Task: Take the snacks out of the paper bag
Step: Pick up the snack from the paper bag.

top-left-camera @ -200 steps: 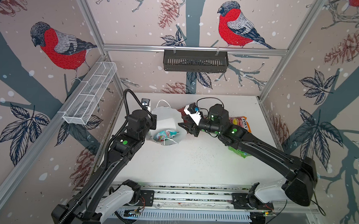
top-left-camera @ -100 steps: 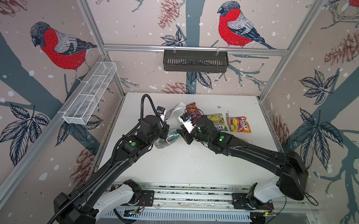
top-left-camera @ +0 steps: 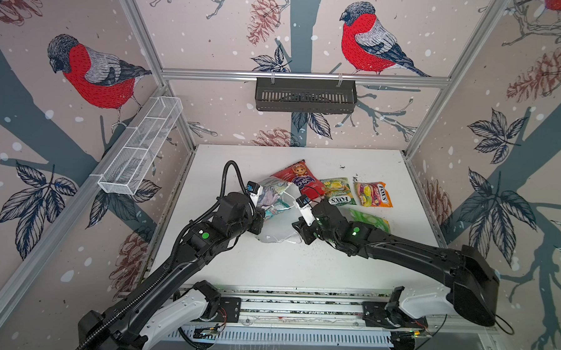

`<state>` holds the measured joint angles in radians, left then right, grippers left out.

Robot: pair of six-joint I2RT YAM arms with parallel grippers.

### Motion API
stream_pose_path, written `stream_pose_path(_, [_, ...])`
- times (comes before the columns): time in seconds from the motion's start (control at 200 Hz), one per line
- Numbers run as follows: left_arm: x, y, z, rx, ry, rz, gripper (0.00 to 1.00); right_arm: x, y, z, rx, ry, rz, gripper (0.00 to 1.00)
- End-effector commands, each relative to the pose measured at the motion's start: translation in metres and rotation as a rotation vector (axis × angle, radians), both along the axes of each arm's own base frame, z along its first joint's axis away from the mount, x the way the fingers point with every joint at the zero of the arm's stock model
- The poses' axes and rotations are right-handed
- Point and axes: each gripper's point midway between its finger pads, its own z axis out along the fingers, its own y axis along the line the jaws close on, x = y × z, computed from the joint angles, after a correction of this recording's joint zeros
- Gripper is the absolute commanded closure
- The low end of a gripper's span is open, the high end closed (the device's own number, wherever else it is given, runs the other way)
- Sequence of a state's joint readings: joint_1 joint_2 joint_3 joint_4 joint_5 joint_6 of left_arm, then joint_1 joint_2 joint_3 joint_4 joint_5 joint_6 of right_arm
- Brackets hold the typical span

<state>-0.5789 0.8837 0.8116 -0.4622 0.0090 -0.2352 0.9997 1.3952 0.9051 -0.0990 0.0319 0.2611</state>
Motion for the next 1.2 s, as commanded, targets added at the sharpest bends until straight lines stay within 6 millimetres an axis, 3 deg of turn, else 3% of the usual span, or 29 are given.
stream_pose_path(0.0, [-0.007,-0.005,-0.002,-0.052,0.040,-0.012,1.00,-0.006,-0.010,-0.018,-0.053,0.065,-0.027,0.59])
stream_pose_path(0.075, [-0.009,-0.006,-0.006,-0.055,0.056,-0.014,1.00,-0.011,-0.009,-0.006,0.010,0.054,-0.008,0.51])
stream_pose_path(0.165, [-0.008,-0.006,-0.014,-0.047,0.077,-0.010,1.00,-0.021,-0.004,0.035,0.209,0.016,0.062,0.43])
stream_pose_path(0.27, [-0.005,-0.010,-0.014,-0.053,0.079,-0.015,1.00,-0.036,-0.007,0.087,0.457,-0.025,0.154,0.43])
stream_pose_path(0.38, [-0.002,-0.009,-0.013,-0.055,0.076,0.000,1.00,-0.041,-0.016,0.118,0.595,-0.029,0.178,0.47])
stream_pose_path(0.435, [-0.001,-0.010,-0.011,-0.063,0.072,0.006,1.00,-0.041,-0.017,0.119,0.594,-0.032,0.172,0.55])
stream_pose_path(0.54, [0.003,-0.009,-0.005,-0.083,0.052,0.028,1.00,-0.037,-0.015,0.103,0.551,-0.007,0.149,0.64])
stream_pose_path(0.68, [0.005,-0.006,0.005,-0.118,0.004,0.057,1.00,-0.039,0.001,0.104,0.515,-0.067,0.185,0.68])
stream_pose_path(0.871, [0.005,0.003,0.023,-0.157,-0.061,0.096,1.00,-0.022,0.013,0.114,0.437,-0.223,0.212,0.72])
stream_pose_path(1.021, [0.005,0.007,0.024,-0.171,-0.077,0.120,1.00,-0.013,0.020,0.100,0.326,-0.317,0.248,0.75])
stream_pose_path(1.081, [0.005,0.007,0.022,-0.173,-0.075,0.124,1.00,-0.004,0.026,0.083,0.260,-0.333,0.247,0.75])
stream_pose_path(1.191, [0.005,0.006,0.017,-0.168,-0.062,0.116,1.00,0.007,0.036,0.082,0.214,-0.382,0.252,0.77])
